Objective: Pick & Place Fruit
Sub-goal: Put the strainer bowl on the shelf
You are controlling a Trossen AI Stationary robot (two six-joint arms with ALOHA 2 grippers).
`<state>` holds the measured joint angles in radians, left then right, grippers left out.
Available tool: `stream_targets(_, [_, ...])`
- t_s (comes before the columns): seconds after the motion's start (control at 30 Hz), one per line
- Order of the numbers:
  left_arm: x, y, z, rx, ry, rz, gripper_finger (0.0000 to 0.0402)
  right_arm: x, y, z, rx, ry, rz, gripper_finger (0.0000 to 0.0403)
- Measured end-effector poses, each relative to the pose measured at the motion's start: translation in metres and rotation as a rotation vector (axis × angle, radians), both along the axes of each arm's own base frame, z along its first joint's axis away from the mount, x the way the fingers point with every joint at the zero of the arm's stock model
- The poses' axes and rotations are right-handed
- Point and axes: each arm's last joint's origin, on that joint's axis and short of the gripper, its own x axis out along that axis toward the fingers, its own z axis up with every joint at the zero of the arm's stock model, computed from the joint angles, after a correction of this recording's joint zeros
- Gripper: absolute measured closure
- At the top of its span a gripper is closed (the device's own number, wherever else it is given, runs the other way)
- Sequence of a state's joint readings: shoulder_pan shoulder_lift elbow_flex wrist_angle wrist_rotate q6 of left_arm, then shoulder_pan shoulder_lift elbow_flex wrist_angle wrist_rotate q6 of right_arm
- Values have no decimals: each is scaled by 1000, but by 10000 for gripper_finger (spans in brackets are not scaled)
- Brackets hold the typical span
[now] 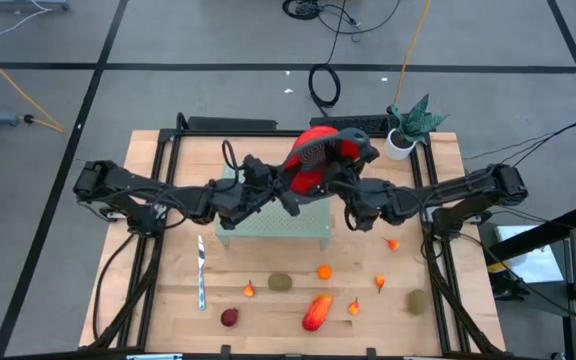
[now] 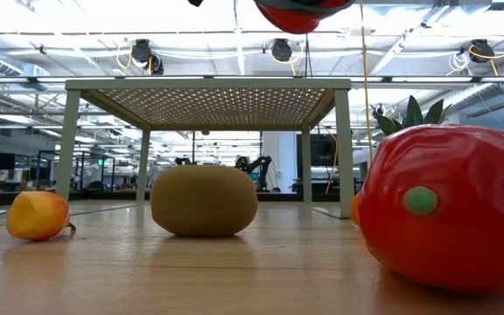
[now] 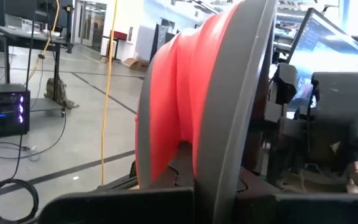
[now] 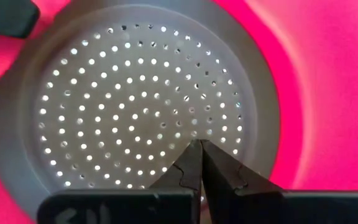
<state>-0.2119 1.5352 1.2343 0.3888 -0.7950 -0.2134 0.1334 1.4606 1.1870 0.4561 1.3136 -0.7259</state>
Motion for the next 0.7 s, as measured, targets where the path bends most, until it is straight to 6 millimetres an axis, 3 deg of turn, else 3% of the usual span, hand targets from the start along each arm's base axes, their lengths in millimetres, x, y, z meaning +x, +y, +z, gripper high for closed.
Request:
stream_targets(0.5, [2, 20, -1, 54, 50, 61, 398, -16, 56, 19, -5, -47, 55, 403])
stream_targets(0.7, [4, 26, -1, 100, 79, 55, 398, -20, 65, 18, 23, -50, 27, 403])
